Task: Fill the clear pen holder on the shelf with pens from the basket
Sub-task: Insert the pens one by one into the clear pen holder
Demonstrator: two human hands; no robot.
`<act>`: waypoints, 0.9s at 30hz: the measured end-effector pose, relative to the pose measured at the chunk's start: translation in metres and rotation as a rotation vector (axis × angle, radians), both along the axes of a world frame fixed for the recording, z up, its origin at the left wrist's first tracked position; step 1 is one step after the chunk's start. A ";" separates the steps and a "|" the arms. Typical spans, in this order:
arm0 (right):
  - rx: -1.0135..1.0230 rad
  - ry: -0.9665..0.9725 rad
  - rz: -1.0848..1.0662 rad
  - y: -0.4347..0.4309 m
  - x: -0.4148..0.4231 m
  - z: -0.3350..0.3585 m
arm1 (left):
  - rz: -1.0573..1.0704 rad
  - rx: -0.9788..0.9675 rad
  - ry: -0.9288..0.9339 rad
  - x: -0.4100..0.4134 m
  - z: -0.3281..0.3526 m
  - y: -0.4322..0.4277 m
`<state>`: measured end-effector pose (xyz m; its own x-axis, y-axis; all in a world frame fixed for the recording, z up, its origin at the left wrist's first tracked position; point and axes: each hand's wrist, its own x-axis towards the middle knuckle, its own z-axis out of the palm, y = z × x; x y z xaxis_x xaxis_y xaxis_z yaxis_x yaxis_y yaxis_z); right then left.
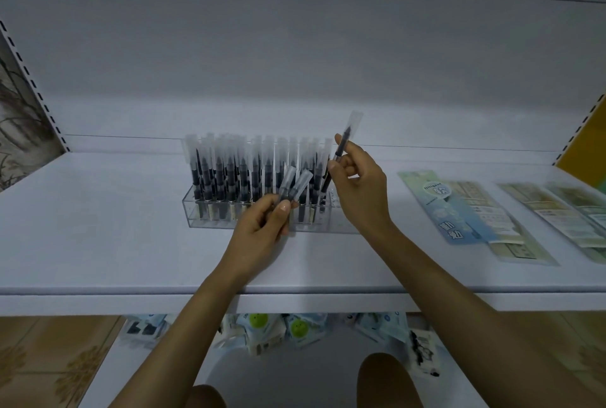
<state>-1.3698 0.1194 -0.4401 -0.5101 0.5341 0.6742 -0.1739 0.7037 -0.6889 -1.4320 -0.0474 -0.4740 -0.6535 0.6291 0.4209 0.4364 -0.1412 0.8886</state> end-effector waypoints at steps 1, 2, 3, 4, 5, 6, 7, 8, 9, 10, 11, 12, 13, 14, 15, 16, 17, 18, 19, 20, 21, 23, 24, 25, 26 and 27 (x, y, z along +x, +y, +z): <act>0.004 0.000 -0.001 0.000 -0.001 0.000 | -0.001 0.001 -0.002 0.000 0.000 0.000; 0.003 0.000 -0.002 0.001 -0.001 -0.001 | -0.004 0.000 -0.001 0.001 0.001 0.000; -0.004 0.001 -0.004 0.002 -0.002 -0.001 | -0.007 -0.002 -0.001 0.001 0.001 0.000; -0.013 0.003 -0.006 0.003 -0.002 -0.002 | -0.011 -0.005 -0.004 0.001 0.000 0.000; -0.018 0.007 -0.009 0.003 -0.002 -0.002 | -0.011 -0.009 -0.011 0.001 0.000 0.000; -0.015 0.009 -0.012 0.004 -0.003 -0.002 | -0.010 -0.009 -0.022 0.000 -0.001 0.000; -0.005 0.007 -0.018 0.004 -0.003 -0.003 | -0.009 -0.006 -0.037 -0.001 -0.001 0.000; 0.008 -0.003 -0.024 0.004 -0.003 -0.004 | -0.008 -0.003 -0.051 -0.001 -0.001 0.000; 0.021 -0.023 -0.030 0.004 -0.003 -0.006 | -0.008 -0.001 -0.058 -0.002 -0.001 0.001; 0.037 -0.055 -0.037 0.004 -0.003 -0.009 | -0.010 0.000 -0.059 -0.002 -0.001 0.001; 0.055 -0.093 -0.045 0.003 -0.003 -0.012 | -0.013 0.001 -0.055 -0.001 -0.001 0.001; 0.071 -0.127 -0.053 0.003 -0.002 -0.015 | -0.016 0.004 -0.052 -0.001 -0.001 0.001; 0.078 -0.154 -0.060 0.002 -0.002 -0.017 | -0.018 0.007 -0.051 0.000 -0.001 0.001; 0.076 -0.171 -0.067 0.001 -0.001 -0.017 | -0.020 0.009 -0.049 0.001 0.000 0.001; 0.070 -0.184 -0.075 0.001 -0.001 -0.017 | -0.021 0.010 -0.047 0.001 0.000 0.001; 0.063 -0.193 -0.080 0.001 -0.001 -0.016 | -0.021 0.010 -0.044 0.001 0.001 0.001; 0.054 -0.199 -0.081 0.001 0.000 -0.016 | -0.020 0.011 -0.041 0.002 0.001 0.001; 0.044 -0.203 -0.078 0.001 0.000 -0.015 | -0.019 0.013 -0.041 0.002 0.002 0.000; 0.032 -0.205 -0.072 0.001 0.001 -0.014 | -0.017 0.015 -0.044 0.002 0.002 0.000; 0.022 -0.205 -0.067 0.001 0.001 -0.014 | -0.015 0.015 -0.046 0.002 0.002 0.000; 0.015 -0.205 -0.063 0.002 0.001 -0.014 | -0.013 0.011 -0.044 0.002 0.002 0.000; 0.011 -0.204 -0.049 0.002 0.001 -0.014 | -0.011 0.000 -0.044 0.003 0.002 0.000; 0.013 -0.206 -0.039 0.002 0.001 -0.014 | -0.010 -0.005 -0.050 0.003 0.002 0.000; 0.017 -0.210 -0.030 0.003 0.001 -0.014 | -0.009 -0.006 -0.058 0.003 0.002 0.000; 0.020 -0.212 -0.021 0.003 0.002 -0.014 | -0.010 -0.004 -0.067 0.003 0.002 0.000; 0.023 -0.215 -0.012 0.003 0.003 -0.014 | -0.010 -0.001 -0.071 0.003 0.002 0.000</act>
